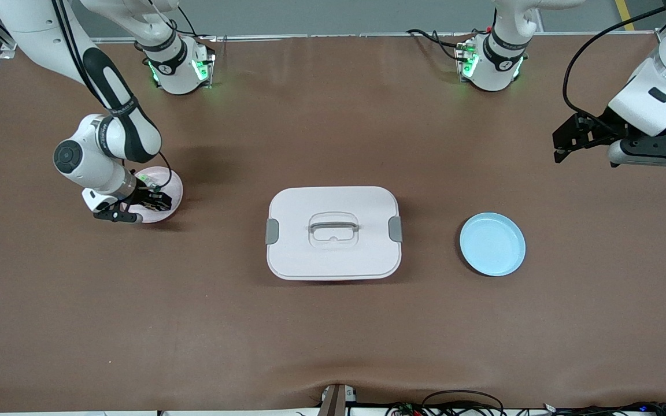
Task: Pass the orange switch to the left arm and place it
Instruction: 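Lift the switch with the right gripper and carry it over the box, then hold the switch with the right gripper while the left gripper grasps it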
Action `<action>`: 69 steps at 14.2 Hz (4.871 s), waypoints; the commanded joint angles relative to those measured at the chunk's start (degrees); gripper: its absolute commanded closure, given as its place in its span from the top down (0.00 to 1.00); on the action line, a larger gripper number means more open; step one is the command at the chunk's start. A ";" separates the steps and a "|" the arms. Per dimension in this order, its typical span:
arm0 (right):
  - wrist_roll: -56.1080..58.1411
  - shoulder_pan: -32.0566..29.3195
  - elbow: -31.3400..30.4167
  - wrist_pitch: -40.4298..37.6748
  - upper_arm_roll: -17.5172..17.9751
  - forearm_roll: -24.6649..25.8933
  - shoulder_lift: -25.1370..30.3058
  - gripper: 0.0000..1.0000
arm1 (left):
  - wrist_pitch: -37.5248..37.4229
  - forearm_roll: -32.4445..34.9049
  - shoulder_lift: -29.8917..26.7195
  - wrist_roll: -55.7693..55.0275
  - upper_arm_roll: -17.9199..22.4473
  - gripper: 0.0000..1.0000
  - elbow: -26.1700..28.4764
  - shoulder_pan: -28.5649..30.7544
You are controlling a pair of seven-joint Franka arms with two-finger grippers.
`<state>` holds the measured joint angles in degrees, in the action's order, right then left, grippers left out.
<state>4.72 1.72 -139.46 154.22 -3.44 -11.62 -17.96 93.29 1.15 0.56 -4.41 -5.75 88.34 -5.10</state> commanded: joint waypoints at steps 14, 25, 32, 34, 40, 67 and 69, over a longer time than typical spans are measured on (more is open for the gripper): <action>-40.43 7.58 27.90 -45.57 0.19 -11.14 6.54 0.00 | -0.21 0.87 0.50 -0.34 0.04 1.00 -1.06 -0.53; -89.21 27.45 54.53 -47.61 0.02 -24.24 -0.39 0.00 | -0.21 0.08 0.58 -1.04 -1.19 1.00 -1.06 -0.61; -109.38 35.63 70.45 -41.64 0.10 -24.41 -9.53 0.00 | 1.99 -0.01 2.87 -1.22 -6.72 1.00 -1.06 -0.70; -112.27 37.74 76.50 -41.90 0.10 -24.33 -13.48 0.00 | 2.25 -0.10 3.57 -2.26 -8.39 1.00 -0.80 -0.53; -117.74 41.35 83.57 -41.20 -0.51 -23.80 -19.83 0.00 | 2.25 -14.58 2.96 -3.94 -10.07 1.00 0.69 1.75; -123.63 42.41 87.61 -39.18 -0.77 -23.53 -20.62 0.00 | 35.12 -47.03 1.46 -5.17 -20.17 0.60 19.06 3.08; -124.33 42.23 87.70 -38.21 -0.77 -23.53 -20.71 0.00 | 35.12 -47.03 1.55 -5.09 -20.26 0.31 19.06 3.17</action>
<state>-117.72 43.64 -55.00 115.38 -3.54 -34.93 -37.06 127.59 -45.01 2.12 -10.27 -25.57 106.97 -2.13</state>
